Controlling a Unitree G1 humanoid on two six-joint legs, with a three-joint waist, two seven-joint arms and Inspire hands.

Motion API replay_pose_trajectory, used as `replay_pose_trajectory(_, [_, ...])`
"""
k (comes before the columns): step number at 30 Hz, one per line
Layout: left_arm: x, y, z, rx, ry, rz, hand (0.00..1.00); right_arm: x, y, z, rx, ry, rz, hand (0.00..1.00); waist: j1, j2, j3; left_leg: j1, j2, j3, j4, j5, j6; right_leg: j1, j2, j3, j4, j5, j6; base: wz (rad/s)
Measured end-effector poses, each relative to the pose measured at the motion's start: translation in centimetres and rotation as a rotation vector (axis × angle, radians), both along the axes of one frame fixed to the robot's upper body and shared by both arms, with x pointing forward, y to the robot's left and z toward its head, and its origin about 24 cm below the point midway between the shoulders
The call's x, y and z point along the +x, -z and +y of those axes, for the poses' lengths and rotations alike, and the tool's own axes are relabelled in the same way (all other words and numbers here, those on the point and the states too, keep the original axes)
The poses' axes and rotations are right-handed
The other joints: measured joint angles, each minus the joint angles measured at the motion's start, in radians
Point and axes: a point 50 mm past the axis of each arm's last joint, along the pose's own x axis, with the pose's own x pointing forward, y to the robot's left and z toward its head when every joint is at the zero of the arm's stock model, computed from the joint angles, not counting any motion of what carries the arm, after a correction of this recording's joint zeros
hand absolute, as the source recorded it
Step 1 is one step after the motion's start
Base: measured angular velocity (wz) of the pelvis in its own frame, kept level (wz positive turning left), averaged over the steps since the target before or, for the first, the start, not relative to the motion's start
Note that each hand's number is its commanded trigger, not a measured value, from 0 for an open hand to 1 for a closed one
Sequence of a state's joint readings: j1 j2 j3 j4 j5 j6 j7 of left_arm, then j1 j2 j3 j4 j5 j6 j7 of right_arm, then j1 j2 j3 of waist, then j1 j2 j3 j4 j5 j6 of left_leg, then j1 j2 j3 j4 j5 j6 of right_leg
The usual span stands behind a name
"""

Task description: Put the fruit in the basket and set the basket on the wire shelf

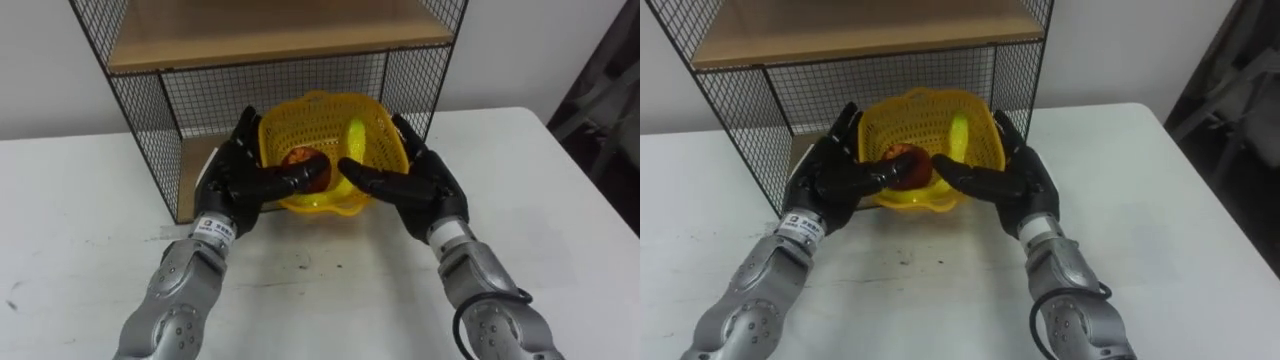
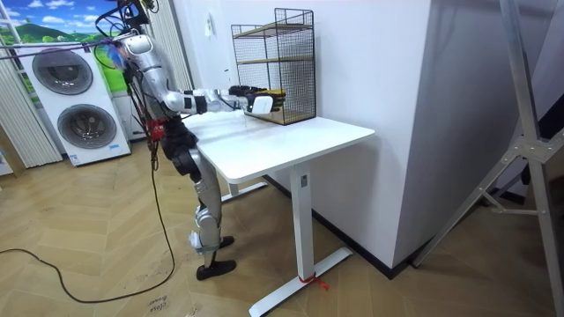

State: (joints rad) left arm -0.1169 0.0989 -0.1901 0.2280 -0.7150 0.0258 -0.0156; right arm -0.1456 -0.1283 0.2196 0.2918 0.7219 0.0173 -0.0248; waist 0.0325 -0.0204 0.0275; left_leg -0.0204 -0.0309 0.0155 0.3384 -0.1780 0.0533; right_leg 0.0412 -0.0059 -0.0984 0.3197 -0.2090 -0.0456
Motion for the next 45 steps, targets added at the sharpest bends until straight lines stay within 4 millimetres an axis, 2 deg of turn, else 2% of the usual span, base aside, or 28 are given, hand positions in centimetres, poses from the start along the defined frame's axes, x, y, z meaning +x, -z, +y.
replay_pose_trajectory(3, [0.2, 0.8, 0.1, 0.007, -0.025, 0.065, 0.0, 0.3, 0.3, 0.3, 0.005, 0.0, 0.037, 0.0, 0.003, -0.001, -0.0009, 0.014, 0.0, -0.004, -0.002, 0.001, -0.002, 0.014, 0.0, -0.006, -0.002, -0.001, -0.001, 0.04])
replay_pose_trajectory(6, [0.9, 0.8, 0.0, 0.011, -0.057, 0.105, 0.0, 1.0, -0.3, 0.6, 0.007, 0.002, 0.039, 0.0, 0.003, -0.004, -0.0025, 0.013, 0.0, -0.01, -0.003, 0.003, -0.004, 0.015, 0.0, -0.013, -0.002, -0.001, -0.003, 0.05])
replay_pose_trajectory(9, [2.0, -0.4, -0.1, 0.008, -0.08, 0.092, 0.0, 2.1, -1.0, 1.2, 0.012, 0.005, 0.026, 0.0, 0.007, -0.008, -0.0035, 0.018, 0.0, -0.018, -0.002, 0.004, -0.006, 0.026, 0.002, -0.018, -0.012, 0.001, -0.006, 0.05])
replay_pose_trajectory(13, [3.4, -2.1, -0.3, 0.006, -0.083, 0.046, 0.0, 3.0, -1.5, 1.4, 0.007, -0.003, 0.039, 0.0, 0.029, -0.01, -0.0029, 0.03, 0.0, -0.02, -0.004, 0.007, -0.01, 0.036, 0.003, -0.016, -0.014, 0.003, -0.008, 0.0])
replay_pose_trajectory(22, [3.2, -0.5, 0.2, 0.035, -0.093, 0.168, 0.0, 3.2, -1.1, 1.9, -0.008, -0.02, 0.108, 0.0, 0.054, -0.008, -0.0031, 0.038, 0.0, -0.023, -0.011, 0.007, -0.011, 0.045, 0.004, -0.017, -0.014, 0.003, -0.009, 0.0])
replay_pose_trajectory(27, [3.1, -0.1, 0.7, 0.035, -0.116, 0.207, 0.0, 4.1, -1.3, 2.5, -0.007, -0.027, 0.121, 0.0, 0.054, -0.005, -0.005, 0.038, -0.001, -0.03, -0.01, 0.008, -0.011, 0.05, 0.004, -0.025, -0.016, 0.002, -0.009, 0.05])
replay_pose_trajectory(35, [3.0, 0.3, 1.0, 0.037, -0.138, 0.242, 0.0, 4.0, -0.6, 3.2, 0.014, -0.023, 0.162, 0.0, 0.053, 0.006, -0.0053, 0.038, -0.004, -0.054, -0.008, 0.009, -0.015, 0.065, 0.003, -0.053, -0.03, 0.003, -0.013, 0.1])
replay_pose_trajectory(45, [2.9, 0.8, 0.9, 0.031, -0.143, 0.267, 0.0, 3.7, 0.7, 2.3, -0.01, -0.014, 0.212, 0.0, 0.04, 0.024, -0.0035, 0.04, -0.013, -0.078, -0.011, 0.012, -0.018, 0.072, -0.002, -0.068, -0.028, -0.004, -0.015, 0.06])
